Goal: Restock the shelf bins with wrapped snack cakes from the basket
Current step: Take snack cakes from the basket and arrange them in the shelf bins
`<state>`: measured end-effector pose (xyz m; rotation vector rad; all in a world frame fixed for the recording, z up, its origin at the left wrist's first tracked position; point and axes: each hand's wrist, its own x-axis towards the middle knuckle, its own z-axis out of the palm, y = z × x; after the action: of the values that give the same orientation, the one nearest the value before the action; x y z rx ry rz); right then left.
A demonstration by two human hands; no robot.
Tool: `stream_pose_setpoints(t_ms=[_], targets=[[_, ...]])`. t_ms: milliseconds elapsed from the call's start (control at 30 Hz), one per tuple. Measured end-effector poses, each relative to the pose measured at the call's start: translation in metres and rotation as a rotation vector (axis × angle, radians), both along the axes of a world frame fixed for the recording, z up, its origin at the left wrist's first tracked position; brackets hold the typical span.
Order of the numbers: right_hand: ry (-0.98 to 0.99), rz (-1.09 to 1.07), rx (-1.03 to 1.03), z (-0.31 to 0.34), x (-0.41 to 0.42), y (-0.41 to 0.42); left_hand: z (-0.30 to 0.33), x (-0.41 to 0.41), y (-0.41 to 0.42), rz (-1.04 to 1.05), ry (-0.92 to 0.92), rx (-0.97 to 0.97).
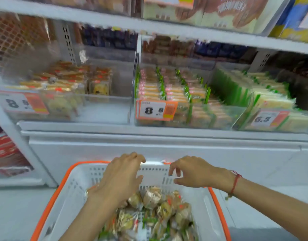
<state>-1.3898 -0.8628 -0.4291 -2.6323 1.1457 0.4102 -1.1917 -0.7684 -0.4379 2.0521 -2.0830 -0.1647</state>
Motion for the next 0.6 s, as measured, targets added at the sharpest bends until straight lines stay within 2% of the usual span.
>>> stream_pose_setpoints(t_ms=[133,233,367,500,600], targets=[[0.233,0.084,0.043,-0.068,0.008,0.012,-0.059,0.008,0.013,0.033,-0.087,0.337],[0.304,0.102,0.077,-0.116,0.018,0.022,-0.117,0.022,0.03,0.065,-0.07,0.451],[0.287,0.149,0.212,-0.17,0.028,0.043,-0.175,0.038,0.057,0.06,-0.073,0.545],[0.288,0.187,0.383,-0.222,0.028,0.077,-0.216,0.034,0.083,-0.109,-0.046,0.704],[0.309,0.136,0.357,-0.247,0.026,0.103,-0.23,0.027,0.096,-0.219,-0.038,0.812]])
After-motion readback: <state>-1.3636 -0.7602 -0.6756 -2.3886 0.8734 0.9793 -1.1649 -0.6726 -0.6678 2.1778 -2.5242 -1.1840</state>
